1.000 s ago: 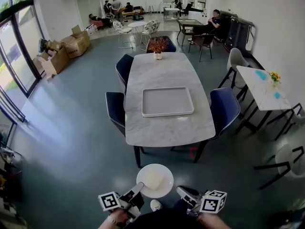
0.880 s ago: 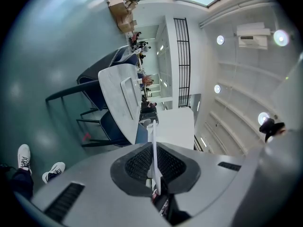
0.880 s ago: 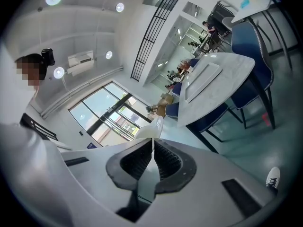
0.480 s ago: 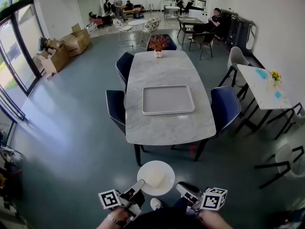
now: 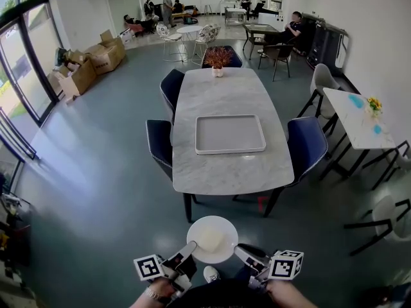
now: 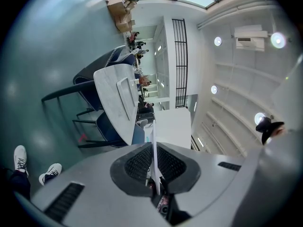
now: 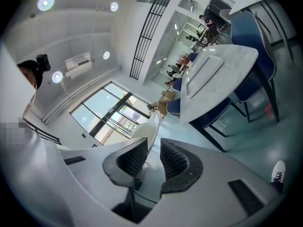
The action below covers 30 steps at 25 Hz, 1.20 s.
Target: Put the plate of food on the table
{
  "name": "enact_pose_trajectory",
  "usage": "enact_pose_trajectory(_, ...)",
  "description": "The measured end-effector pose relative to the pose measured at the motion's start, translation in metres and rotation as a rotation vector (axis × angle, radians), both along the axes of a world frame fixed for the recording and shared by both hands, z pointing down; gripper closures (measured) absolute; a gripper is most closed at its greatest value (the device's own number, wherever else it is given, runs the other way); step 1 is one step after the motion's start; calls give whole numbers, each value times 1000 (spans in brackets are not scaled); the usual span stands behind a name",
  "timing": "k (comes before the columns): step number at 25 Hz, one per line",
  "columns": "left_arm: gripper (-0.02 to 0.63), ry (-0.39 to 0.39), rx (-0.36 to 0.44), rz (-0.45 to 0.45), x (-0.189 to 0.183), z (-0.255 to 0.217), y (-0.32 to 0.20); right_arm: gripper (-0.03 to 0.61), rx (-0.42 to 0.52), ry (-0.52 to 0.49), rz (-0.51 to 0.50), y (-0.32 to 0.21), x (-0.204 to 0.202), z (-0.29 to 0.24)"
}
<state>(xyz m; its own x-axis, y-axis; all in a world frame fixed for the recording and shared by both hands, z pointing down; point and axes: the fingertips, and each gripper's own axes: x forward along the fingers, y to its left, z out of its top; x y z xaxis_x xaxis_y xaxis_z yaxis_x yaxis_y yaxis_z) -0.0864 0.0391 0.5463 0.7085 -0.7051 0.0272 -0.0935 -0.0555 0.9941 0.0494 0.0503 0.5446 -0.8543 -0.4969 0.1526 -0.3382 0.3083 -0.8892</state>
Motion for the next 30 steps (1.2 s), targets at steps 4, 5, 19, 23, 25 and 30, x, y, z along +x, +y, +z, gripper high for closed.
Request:
enact_pose_trajectory(4,591,4,5,12,2,-3,0,509,-1,-15,-10,-4,-5,-3)
enact_pose_trajectory(5,591,4,5,17,2,-4,1,509,-6,-19,-11,-4,-6,-2)
enact_pose_trajectory(19,586,4,29,80,13,-5,6,560,-62,-56,28,-9,-3,3)
enact_pose_trajectory(23,586,10,26,64,8,-2,6,560,-55,-66,37,-9,-2,1)
enact_pose_trajectory(25,586,6,32,66,7,-2,7,560,-63,-64,47,-8,-1,1)
enact_pose_trajectory(30,586,-11,25,10,-9,2,4,560,-64,-31,86,-11,6,4)
